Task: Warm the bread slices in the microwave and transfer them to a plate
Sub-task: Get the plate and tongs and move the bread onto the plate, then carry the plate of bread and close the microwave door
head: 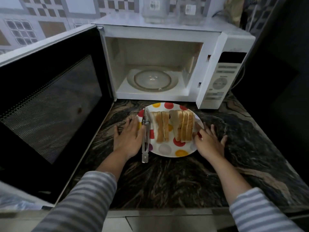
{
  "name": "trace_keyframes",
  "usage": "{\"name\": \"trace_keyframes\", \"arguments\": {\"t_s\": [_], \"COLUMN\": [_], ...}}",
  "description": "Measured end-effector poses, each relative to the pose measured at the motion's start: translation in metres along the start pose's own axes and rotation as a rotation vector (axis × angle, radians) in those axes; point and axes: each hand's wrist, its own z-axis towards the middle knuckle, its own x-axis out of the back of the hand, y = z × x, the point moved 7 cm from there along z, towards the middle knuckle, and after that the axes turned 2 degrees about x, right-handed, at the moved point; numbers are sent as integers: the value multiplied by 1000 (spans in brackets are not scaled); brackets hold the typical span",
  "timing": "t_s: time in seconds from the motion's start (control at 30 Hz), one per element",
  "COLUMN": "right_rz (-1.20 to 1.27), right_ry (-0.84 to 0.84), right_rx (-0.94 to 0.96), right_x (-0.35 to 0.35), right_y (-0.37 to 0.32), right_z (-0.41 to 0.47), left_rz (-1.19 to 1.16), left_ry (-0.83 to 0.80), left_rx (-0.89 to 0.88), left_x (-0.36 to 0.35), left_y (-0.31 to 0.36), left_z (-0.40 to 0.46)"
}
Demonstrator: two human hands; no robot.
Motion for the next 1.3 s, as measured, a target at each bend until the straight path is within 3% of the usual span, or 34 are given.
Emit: {"name": "trace_keyframes", "arguments": {"t_s": [0.17,0.27,0.43,0.6,0.93,1.17,1.3], "right_rz": [108,287,1056,1414,1443,1383,1360], "right_ry": [-28,-17,55,36,-176,-370,-472], "right_rx": [-9,-27,-84,-172,-140,-8,38], "right_x": [3,5,15,21,-5,-11,-21], "right_y": [0,0,-4,-6,1,1,-4], "right_z": [2,-1,-16,-40,-138,-235,-294], "left_rz": [-120,-357,-1157,-1292,-1209,-1365,-1336], "left_ry": [3,40,59,6,24,133,212], "left_rx": [47,83,111,156,263,277,329], "left_x": [-2,2,16,29,19,8,2], "left_y": [5,7,15,14,-36,-53,-75], "left_z": [5,8,-14,-54,-164,-294,-368]}}
